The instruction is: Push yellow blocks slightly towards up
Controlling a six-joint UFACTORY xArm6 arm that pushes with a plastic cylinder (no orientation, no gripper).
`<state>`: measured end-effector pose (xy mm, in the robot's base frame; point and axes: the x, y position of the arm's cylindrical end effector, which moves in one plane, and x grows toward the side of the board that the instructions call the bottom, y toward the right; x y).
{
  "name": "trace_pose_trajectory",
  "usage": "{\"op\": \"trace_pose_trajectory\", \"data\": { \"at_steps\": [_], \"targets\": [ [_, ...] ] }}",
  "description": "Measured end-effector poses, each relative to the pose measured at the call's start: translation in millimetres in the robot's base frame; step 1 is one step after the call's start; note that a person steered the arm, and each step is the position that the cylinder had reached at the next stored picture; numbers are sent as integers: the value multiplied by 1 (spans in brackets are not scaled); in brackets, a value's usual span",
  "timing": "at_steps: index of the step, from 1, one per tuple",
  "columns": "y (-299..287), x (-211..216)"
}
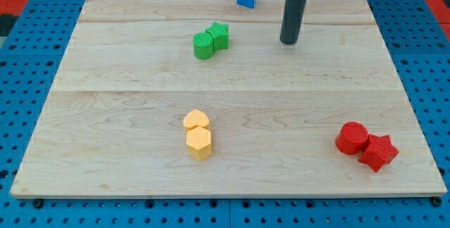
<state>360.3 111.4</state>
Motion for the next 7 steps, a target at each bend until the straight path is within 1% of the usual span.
{"op": "trace_pose_trajectory", "data": {
  "at_steps": [2,3,4,5,6,7],
  "targets": [
    [-2,129],
    [-21,191],
    [-60,248],
    [-125,241],
    [-140,217],
    [-170,221]
  ]
}}
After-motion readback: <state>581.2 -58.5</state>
